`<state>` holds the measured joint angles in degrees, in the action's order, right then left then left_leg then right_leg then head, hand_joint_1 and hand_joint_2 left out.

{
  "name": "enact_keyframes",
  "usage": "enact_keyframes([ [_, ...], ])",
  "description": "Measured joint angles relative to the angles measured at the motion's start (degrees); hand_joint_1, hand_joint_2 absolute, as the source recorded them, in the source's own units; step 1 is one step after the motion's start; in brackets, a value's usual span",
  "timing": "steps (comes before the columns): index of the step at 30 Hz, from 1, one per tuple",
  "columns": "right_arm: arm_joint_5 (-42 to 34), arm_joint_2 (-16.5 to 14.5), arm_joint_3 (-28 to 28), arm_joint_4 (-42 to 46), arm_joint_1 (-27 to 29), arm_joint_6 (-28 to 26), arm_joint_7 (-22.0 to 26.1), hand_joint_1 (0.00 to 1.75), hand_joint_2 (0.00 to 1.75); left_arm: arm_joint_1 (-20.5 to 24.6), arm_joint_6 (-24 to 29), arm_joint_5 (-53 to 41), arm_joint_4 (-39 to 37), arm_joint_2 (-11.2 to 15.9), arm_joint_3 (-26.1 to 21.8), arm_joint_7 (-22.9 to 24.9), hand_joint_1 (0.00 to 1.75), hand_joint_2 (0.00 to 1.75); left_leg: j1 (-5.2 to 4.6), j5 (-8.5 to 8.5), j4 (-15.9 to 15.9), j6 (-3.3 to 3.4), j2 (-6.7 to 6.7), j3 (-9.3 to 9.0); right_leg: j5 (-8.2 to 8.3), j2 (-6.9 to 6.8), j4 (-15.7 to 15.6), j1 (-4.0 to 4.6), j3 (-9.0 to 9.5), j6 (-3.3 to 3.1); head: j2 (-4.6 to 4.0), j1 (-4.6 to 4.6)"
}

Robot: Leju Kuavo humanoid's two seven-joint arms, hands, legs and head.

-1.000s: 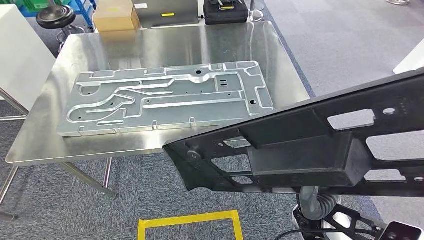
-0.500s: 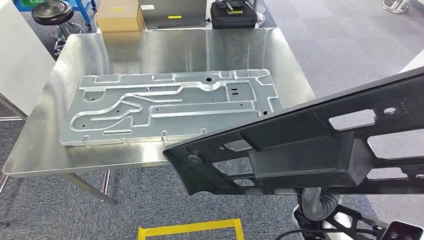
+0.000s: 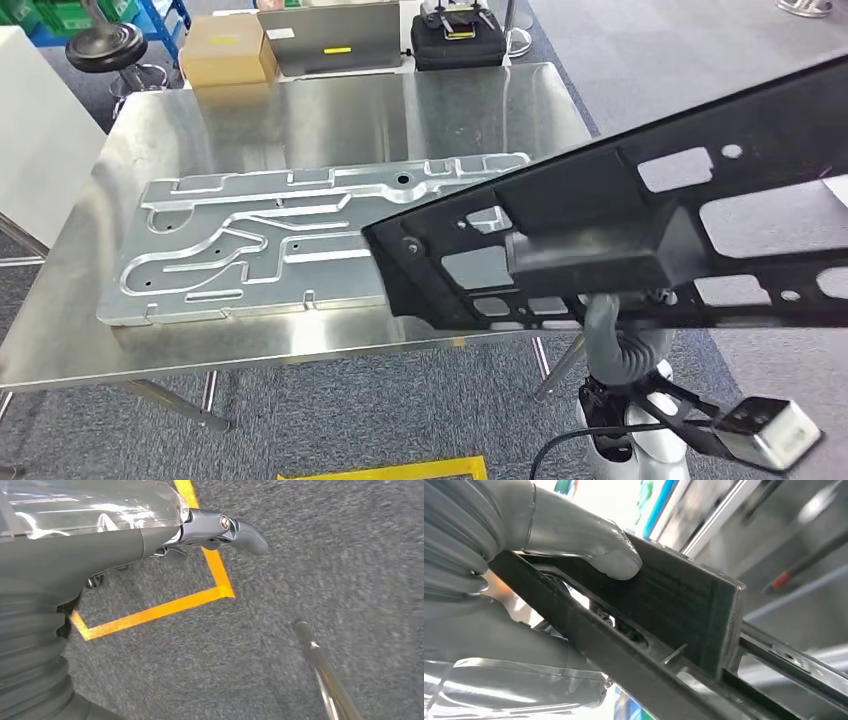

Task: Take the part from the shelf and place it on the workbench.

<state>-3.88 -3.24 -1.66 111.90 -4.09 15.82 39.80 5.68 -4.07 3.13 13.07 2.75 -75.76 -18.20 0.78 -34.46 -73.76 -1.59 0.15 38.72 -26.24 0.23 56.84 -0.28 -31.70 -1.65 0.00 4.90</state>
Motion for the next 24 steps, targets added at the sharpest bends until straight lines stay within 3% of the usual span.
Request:
enact_keyframes([
  [1, 0.21, 0.71, 0.82, -2.43, -1.14, -2.15, -0.07, 1.75, 1.75, -0.1, 0.01, 0.0, 0.0, -0.03, 0.0, 0.1, 0.0, 1.75, 0.03, 1.04, -0.48, -0.11, 0.01, 1.15, -0.32, 0.07, 0.07, -0.01, 0.3, 0.07, 0.0, 0.0],
  [2, 0.56, 1.61, 1.77, -5.09, -2.56, -4.27, -0.24, 1.75, 1.75, -0.19, 0.0, 0.0, 0.0, -0.05, 0.0, 0.18, 0.0, 1.75, 0.08, 3.09, 1.03, -0.19, 0.03, 1.32, -0.68, 0.15, 0.18, -0.03, 0.65, 0.18, 0.0, 0.0],
  [4, 2.57, 3.75, 3.74, -11.56, -6.55, -9.54, -1.14, 1.75, 1.75, -0.26, -0.06, 0.01, 0.0, 0.0, 0.0, 0.23, 0.0, 1.75, 0.19, 8.42, 8.23, -0.1, 0.16, -0.75, -1.52, 0.27, 0.5, -0.09, 1.35, 0.58, 0.0, -0.01],
  [6, 6.76, 5.99, 4.81, -19.42, -12.22, -16.53, -2.82, 1.75, 1.75, -0.13, -0.17, -0.01, 0.0, 0.08, 0.02, 0.16, 0.0, 1.75, 0.06, 10.73, 13.62, 0.47, 0.21, -2.71, -2.11, 0.54, 1.0, 0.05, 1.43, 1.19, 0.0, -0.01],
  [9, 15.54, 9.24, 5.24, -31.27, -20.84, -27.17, -5.73, 1.75, 1.75, 0.14, -0.32, -0.1, 0.0, 0.05, 0.07, -0.1, 0.0, 1.75, -0.22, 10.65, 14.66, 1.69, -0.05, -2.79, -2.36, 0.56, 1.16, 0.09, 1.03, 2.2, 0.0, -0.01],
  [11, 24.57, 10.91, 4.5, -38.76, -26.87, -34.98, -8.97, 1.75, 1.75, 0.2, -0.4, 0.07, 0.0, 0.05, 0.08, -0.36, 0.0, 1.75, -0.2, 10.72, 14.93, 2.36, -0.14, -2.86, -3.37, 0.23, 2.82, -0.14, 0.21, 2.82, 0.0, -0.02],
  [13, 34.72, 12.11, 2.63, -45.7, -32.86, -42.42, -12.95, 1.75, 1.75, 0.34, -0.51, 0.13, 0.0, 0.05, 0.11, -0.6, 0.0, 1.75, -0.16, 10.68, 15.1, 2.85, -0.13, -2.98, -5.99, -0.04, 8.64, -0.34, -2.8, 3.29, 0.0, -0.02],
  [15, 44.84, 12.57, -0.13, -51.43, -37.51, -46.98, -16.78, 1.75, 1.75, 0.42, -0.63, 0.03, 0.0, 0.05, 0.16, -0.81, 0.0, 1.75, -0.2, 10.48, 15.09, 3.08, -0.1, -3.14, -8.23, -0.07, 15.97, -0.44, -7.12, 3.55, 0.0, -0.02],
  [16, 49.64, 12.61, -1.77, -53.99, -39.33, -48.21, -18.47, 1.75, 1.75, 0.45, -0.68, 0.02, 0.0, 0.04, 0.2, -0.93, 0.0, 1.75, -0.2, 10.35, 15.08, 3.09, -0.1, -3.32, -7.98, -0.08, 17.75, -0.48, -8.52, 3.6, 0.0, -0.02],
  [17, 53.67, 12.6, -3.5, -56.3, -40.86, -48.97, -19.8, 1.75, 1.75, 0.49, -0.73, 0.02, 0.0, 0.03, 0.26, -1.02, 0.0, 1.75, -0.18, 10.18, 15.08, 3.06, -0.12, -3.56, -6.61, -0.08, 17.42, -0.53, -8.93, 3.57, 0.0, -0.02],
  [19, 58.62, 12.42, -6.66, -59.81, -43.34, -49.46, -21.44, 1.75, 1.75, 0.66, -0.78, 0.02, 0.0, -0.04, 0.39, -1.15, 0.0, 1.75, -0.15, 9.82, 15.08, 2.84, -0.34, -4.14, -1.59, -0.09, 10.88, -0.6, -6.89, 3.3, 0.0, -0.02],
  [21, 63.58, 11.63, -9.46, -62.86, -45.93, -48.94, -23.13, 1.75, 1.75, 0.78, -0.79, 0.02, 0.0, -0.08, 0.5, -1.29, 0.0, 1.75, -0.31, 9.61, 15.01, 2.37, -0.65, -4.21, 1.43, -0.02, 4.34, -0.36, -4.48, 2.85, 0.0, -0.02],
  [24, 74.45, 8.4, -15.05, -68.69, -50.2, -43.59, -26.05, 1.75, 1.75, 0.89, -0.78, 0.16, 0.0, -0.1, 0.8, -1.51, 0.0, 1.75, -0.33, 9.62, 15.2, 1.24, -0.51, -3.97, 1.43, 0.36, 2.12, -0.01, -3.95, 1.94, 0.0, -0.02],
])
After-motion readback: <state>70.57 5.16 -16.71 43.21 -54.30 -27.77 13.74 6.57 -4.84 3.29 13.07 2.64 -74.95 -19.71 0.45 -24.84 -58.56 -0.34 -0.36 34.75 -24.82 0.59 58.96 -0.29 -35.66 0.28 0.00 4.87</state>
